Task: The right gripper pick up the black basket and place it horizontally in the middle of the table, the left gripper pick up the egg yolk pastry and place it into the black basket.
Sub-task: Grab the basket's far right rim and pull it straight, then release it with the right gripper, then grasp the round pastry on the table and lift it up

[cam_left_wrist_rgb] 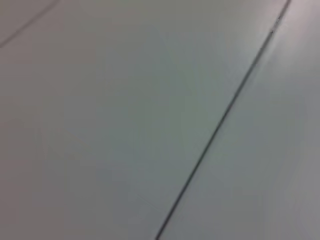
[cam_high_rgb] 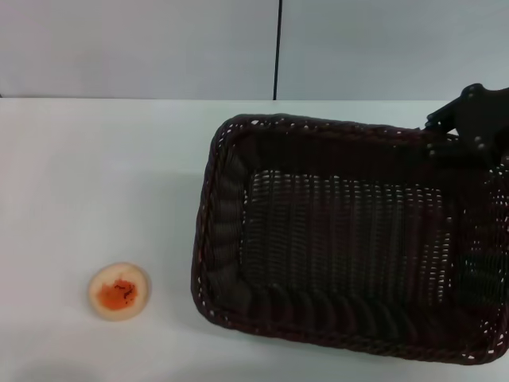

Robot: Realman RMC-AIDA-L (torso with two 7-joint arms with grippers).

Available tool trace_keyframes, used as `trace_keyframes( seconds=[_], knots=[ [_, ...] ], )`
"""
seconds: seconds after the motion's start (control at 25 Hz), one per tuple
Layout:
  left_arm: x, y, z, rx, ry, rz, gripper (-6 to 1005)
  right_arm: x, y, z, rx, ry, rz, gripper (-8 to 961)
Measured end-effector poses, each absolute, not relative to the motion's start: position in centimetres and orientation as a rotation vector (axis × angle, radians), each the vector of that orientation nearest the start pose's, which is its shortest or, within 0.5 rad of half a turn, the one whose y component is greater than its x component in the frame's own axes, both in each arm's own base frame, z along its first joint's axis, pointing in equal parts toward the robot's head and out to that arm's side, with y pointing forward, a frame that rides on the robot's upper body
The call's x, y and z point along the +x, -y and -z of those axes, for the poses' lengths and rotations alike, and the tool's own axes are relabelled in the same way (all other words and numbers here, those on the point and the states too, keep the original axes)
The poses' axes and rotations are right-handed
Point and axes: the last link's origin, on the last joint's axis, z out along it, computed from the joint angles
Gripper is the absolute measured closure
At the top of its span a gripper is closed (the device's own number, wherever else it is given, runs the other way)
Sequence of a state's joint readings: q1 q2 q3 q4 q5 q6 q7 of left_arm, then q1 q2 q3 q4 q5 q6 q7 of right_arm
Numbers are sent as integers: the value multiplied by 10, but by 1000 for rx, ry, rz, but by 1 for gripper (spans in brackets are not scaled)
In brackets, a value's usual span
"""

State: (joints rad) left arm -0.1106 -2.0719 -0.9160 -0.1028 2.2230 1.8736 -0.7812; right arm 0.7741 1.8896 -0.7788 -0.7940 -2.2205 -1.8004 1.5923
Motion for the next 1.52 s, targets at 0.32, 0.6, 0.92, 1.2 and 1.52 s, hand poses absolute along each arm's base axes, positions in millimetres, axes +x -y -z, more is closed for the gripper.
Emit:
trace_keyframes(
  seconds=[0.32, 0.6, 0.92, 1.2, 1.52],
  knots=[
    [-352, -191, -57, -1183, 595, 1388, 379, 195, -377, -64, -3095, -226, -214, 763],
    [-352, -192, -53, -1203, 625, 1387, 381, 185, -381, -61, -3043, -60, -211, 765],
    [-349, -195, -45, -1252, 650, 1392, 383, 160, -399, -58, -2918, 96, -231, 610],
    [-347, -197, -35, -1335, 687, 1372, 384, 145, -401, -65, -2678, 224, -602, 502],
    [-356, -189, -30, -1535, 700, 1257, 386, 216, -373, -79, -2188, -148, -1079, 440]
  ],
)
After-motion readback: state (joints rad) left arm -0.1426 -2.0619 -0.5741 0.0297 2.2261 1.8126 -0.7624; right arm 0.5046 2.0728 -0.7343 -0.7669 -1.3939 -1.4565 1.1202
